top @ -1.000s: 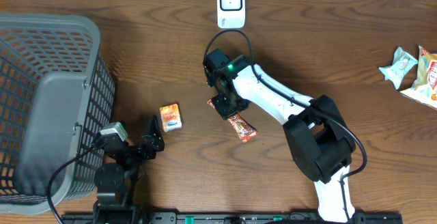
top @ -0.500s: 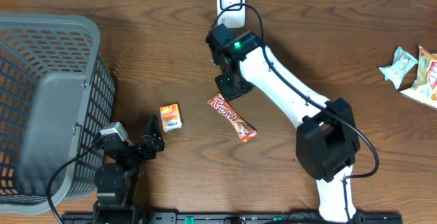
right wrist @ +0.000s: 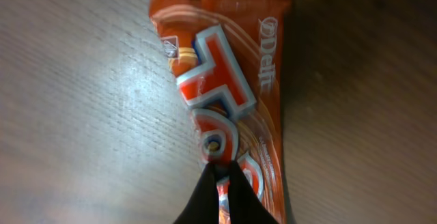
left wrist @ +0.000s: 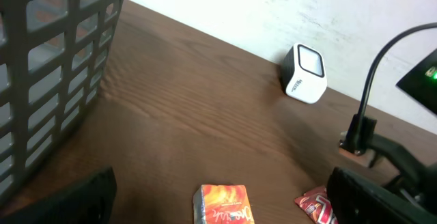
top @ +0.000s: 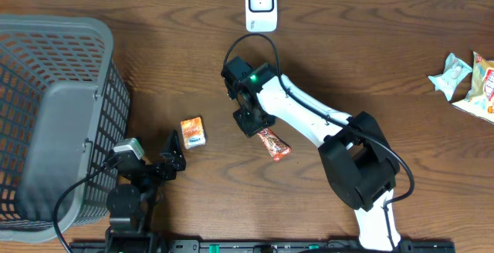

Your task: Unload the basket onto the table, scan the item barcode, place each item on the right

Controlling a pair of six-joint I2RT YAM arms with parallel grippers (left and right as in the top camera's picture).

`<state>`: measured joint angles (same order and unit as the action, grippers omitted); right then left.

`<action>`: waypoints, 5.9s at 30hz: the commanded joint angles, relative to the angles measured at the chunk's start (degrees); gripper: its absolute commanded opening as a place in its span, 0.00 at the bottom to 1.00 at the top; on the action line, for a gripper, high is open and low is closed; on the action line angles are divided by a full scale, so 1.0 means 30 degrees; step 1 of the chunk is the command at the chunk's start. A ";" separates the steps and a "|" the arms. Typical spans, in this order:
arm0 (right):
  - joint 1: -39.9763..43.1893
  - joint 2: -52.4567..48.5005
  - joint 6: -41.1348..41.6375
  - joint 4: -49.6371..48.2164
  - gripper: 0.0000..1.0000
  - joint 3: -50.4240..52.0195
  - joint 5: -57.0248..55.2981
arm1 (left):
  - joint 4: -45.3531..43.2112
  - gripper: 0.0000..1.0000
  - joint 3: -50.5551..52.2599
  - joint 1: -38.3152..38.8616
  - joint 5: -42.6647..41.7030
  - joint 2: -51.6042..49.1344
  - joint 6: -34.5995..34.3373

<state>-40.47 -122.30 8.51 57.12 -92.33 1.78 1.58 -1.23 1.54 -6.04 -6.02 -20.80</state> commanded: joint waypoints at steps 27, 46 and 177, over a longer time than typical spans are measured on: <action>0.0255 0.0889 0.3242 0.3242 0.01 0.1581 -0.3876 | 0.0605 0.97 0.0335 -0.0080 -0.0175 0.0000 -0.0175; -0.0007 0.1180 0.5136 0.3701 0.36 -0.0554 -0.6368 | 0.0605 0.98 0.0335 -0.0080 -0.0175 0.0000 -0.0175; 0.5166 0.1304 -0.7417 -0.8342 0.01 -0.0386 0.4175 | 0.0605 0.98 0.0335 -0.0080 -0.0175 0.0000 -0.0175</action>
<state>-24.56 -118.65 -17.37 32.60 -89.62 29.91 1.58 -1.23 1.54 -6.04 -6.02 -20.80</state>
